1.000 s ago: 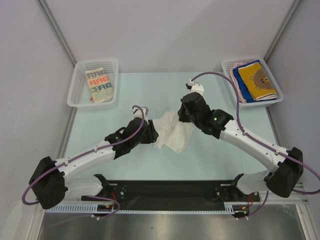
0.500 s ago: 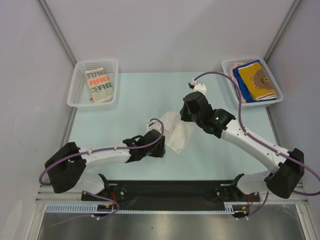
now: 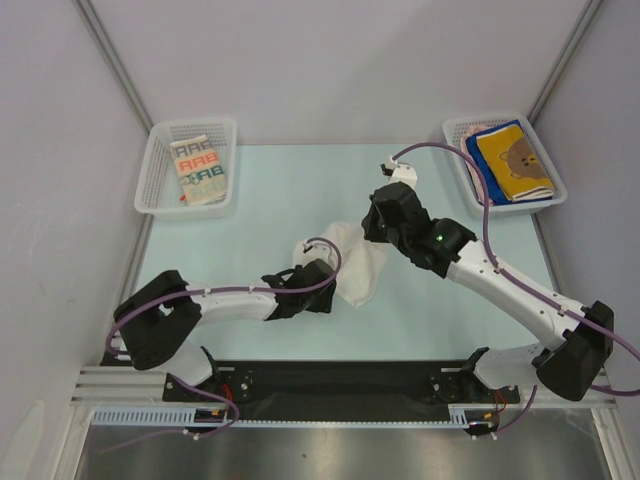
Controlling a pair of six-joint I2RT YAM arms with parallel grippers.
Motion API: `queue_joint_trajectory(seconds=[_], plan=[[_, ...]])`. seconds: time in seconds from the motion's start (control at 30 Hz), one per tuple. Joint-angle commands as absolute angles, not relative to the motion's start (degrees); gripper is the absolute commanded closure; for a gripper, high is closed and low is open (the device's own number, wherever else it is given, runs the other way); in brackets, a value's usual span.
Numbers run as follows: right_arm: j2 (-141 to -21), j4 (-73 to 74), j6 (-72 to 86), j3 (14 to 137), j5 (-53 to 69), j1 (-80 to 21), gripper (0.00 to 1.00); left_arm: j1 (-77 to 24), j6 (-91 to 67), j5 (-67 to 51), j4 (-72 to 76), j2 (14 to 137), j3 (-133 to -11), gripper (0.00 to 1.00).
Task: Fold and stack the towels
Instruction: Flatten out the crumpled towel
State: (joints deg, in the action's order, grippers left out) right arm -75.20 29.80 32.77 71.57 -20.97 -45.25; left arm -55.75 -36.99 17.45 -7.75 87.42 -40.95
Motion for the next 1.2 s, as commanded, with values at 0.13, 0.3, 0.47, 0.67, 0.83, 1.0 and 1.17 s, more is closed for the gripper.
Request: queue_joint_trajectory(seconds=[0.13,0.3,0.47,0.67,0.83,1.0,1.17], plan=[[-72.6,29.8,33.0,71.6,-21.6,-44.9,1.00,-56.1,-36.8,24.2,-8.5,90.2,-45.9,0.42],[-72.1,30.0,33.0,71.5,-21.5,-44.8,1.00,-56.1,-37.4,26.8,-9.8,89.4,-46.0,0.45],[-71.6,30.1,32.9,71.5,-21.4,-44.6,1.00,-56.0,-37.0,28.4,-10.7,89.5,-47.0,0.55],[-71.4,30.3,32.9,71.4,-21.4,-44.4,1.00,-56.1,-37.2,28.2,-11.7,88.3,-47.2,0.71],[-71.2,30.3,33.0,71.4,-21.4,-44.2,1.00,-56.1,-37.5,27.7,-12.6,86.1,-46.4,0.78],[-70.4,30.8,32.6,71.6,-21.0,-43.4,1.00,-56.0,-37.6,26.7,-15.4,80.4,-46.9,0.98],[-69.3,31.5,32.0,72.2,-19.9,-40.8,1.00,-52.9,-37.3,19.9,-16.9,72.4,-48.3,1.00]])
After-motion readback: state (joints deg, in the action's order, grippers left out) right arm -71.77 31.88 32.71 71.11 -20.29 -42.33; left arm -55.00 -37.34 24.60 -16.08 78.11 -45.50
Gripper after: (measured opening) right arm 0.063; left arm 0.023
